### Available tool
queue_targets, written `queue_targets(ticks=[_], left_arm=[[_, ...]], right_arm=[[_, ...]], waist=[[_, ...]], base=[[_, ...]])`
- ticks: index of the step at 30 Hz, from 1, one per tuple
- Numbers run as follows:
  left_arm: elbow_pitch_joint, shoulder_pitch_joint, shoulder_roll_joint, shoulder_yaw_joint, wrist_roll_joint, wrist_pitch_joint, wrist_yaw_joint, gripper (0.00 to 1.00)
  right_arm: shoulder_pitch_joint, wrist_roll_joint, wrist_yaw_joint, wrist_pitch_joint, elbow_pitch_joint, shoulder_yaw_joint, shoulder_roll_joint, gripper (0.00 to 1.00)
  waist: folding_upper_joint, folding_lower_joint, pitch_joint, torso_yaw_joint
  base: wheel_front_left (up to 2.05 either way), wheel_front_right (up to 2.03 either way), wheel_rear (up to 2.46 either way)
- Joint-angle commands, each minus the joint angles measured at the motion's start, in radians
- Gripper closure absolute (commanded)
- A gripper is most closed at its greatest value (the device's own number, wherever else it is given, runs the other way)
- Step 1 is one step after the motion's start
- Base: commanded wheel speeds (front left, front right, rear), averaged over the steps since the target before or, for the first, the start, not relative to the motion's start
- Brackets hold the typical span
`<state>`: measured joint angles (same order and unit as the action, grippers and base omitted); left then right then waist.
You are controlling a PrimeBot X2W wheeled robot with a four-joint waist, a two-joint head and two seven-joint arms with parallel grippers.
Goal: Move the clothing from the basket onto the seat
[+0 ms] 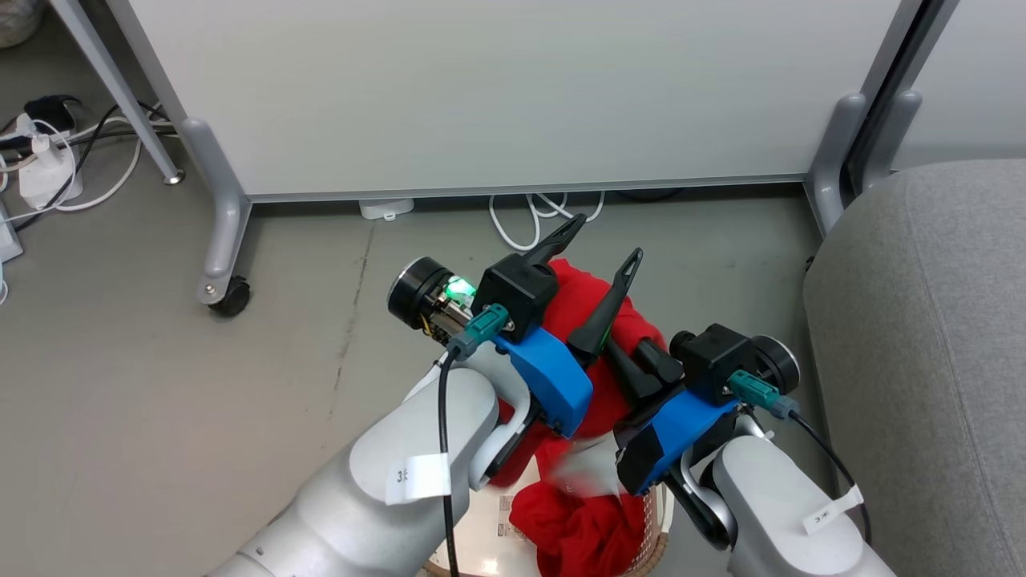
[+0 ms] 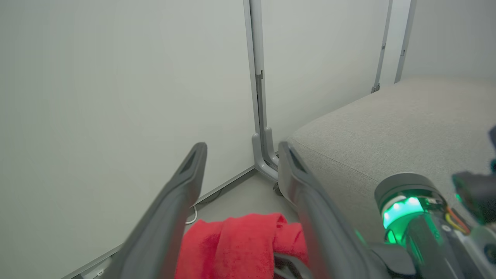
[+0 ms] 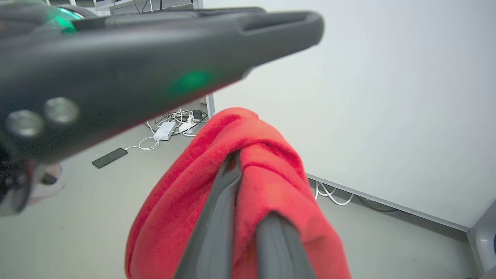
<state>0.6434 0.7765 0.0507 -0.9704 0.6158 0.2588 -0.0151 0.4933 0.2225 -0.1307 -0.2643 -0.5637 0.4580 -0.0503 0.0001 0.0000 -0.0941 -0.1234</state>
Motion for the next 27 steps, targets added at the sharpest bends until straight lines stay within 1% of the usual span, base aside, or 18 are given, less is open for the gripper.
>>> queue_targets(ticks=[1,6,11,17,21,26,27], left_arm=[[0.003,0.007,0.0,0.004,0.001,0.006,0.006,0.0],[0.004,-0.001,0.002,0.008,-0.005,0.006,0.007,0.0],[-0.003,-0.011,0.011,0.012,-0.009,0.007,0.009,0.0],[-0.016,-0.021,0.026,0.014,-0.018,0.007,0.011,0.0],[-0.027,-0.031,0.03,0.014,-0.029,0.007,0.013,0.0],[-0.042,-0.037,0.034,0.013,-0.045,0.007,0.008,0.0],[-0.042,-0.037,0.034,0.013,-0.045,0.007,0.008,0.0]], right_arm=[[-0.01,0.002,0.0,0.0,0.008,-0.004,0.0,1.0],[-0.02,0.013,0.0,0.0,0.019,-0.022,0.0,1.0],[-0.023,0.008,0.0,0.0,0.043,-0.057,0.0,1.0],[-0.022,-0.017,0.0,0.0,0.068,-0.11,0.0,1.0],[-0.036,-0.042,0.0,0.0,0.095,-0.165,-0.003,1.0],[-0.062,-0.054,0.0,-0.001,0.146,-0.234,-0.024,1.0],[-0.062,-0.054,0.0,-0.001,0.146,-0.234,-0.024,1.0]], waist=[[-0.0001,0.0,0.001,0.003],[-0.0001,0.0,-0.002,0.02],[-0.0001,0.0,-0.022,0.058],[-0.0001,0.0,-0.049,0.137],[-0.0001,0.0,-0.068,0.195],[-0.0001,0.0,-0.092,0.265],[-0.0001,0.0,-0.092,0.265]], base=[[0.0,0.0,0.0],[0.0,0.0,0.0],[0.0,0.0,0.0],[0.0,0.0,0.0],[0.0,0.0,0.0],[0.0,0.0,0.0],[0.0,0.0,0.0]])
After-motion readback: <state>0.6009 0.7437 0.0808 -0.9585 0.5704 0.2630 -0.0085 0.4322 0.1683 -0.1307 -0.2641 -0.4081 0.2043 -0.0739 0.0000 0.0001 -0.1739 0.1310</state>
